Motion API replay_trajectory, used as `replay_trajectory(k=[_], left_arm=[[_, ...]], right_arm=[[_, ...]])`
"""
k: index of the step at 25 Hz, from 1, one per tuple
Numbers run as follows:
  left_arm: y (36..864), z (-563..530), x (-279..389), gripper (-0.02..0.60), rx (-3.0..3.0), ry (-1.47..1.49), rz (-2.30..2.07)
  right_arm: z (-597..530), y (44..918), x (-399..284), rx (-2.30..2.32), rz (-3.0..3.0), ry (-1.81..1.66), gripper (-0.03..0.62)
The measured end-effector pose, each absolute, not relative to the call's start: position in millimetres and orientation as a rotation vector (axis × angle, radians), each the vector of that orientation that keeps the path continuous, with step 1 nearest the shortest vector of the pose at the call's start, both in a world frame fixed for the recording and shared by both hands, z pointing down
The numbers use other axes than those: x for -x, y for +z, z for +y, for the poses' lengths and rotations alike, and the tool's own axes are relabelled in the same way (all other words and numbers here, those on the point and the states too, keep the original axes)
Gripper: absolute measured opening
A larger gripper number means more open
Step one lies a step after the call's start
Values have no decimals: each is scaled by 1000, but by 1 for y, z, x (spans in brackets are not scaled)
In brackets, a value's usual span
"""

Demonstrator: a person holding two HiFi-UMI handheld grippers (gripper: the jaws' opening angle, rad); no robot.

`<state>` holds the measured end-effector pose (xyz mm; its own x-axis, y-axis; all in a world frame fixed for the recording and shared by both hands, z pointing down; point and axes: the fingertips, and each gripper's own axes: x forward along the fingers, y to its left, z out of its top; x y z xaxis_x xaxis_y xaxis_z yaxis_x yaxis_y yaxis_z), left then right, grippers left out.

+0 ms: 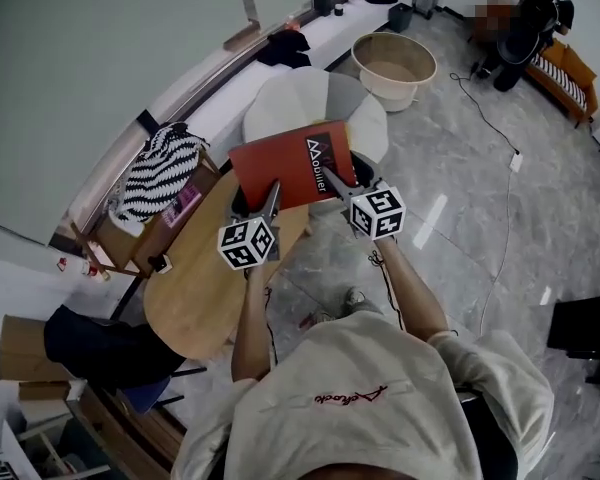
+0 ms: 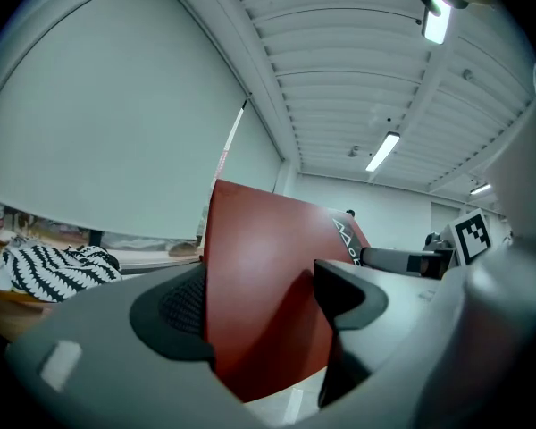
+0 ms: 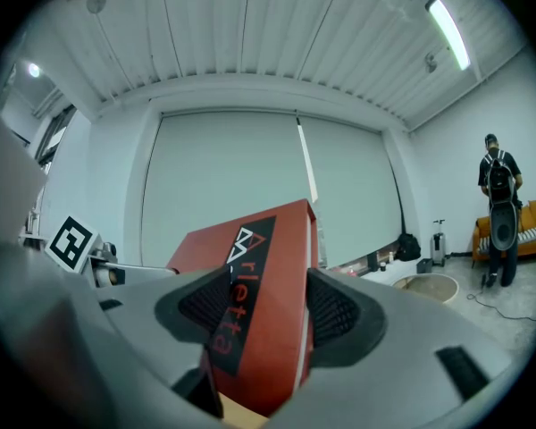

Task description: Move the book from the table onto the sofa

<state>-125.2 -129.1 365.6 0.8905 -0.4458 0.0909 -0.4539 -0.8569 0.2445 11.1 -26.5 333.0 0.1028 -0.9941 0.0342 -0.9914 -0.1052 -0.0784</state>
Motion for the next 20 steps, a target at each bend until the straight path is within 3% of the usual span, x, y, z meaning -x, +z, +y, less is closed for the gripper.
replay_trajectory(k=[9, 20], left_arm=[[372, -117, 68, 365, -2831, 79, -445], [367, -63, -44, 365, -2863, 128, -324]], right_arm=[[5, 337, -50, 2473, 1882, -129, 261], [70, 336, -151, 2532, 1744, -132, 259]])
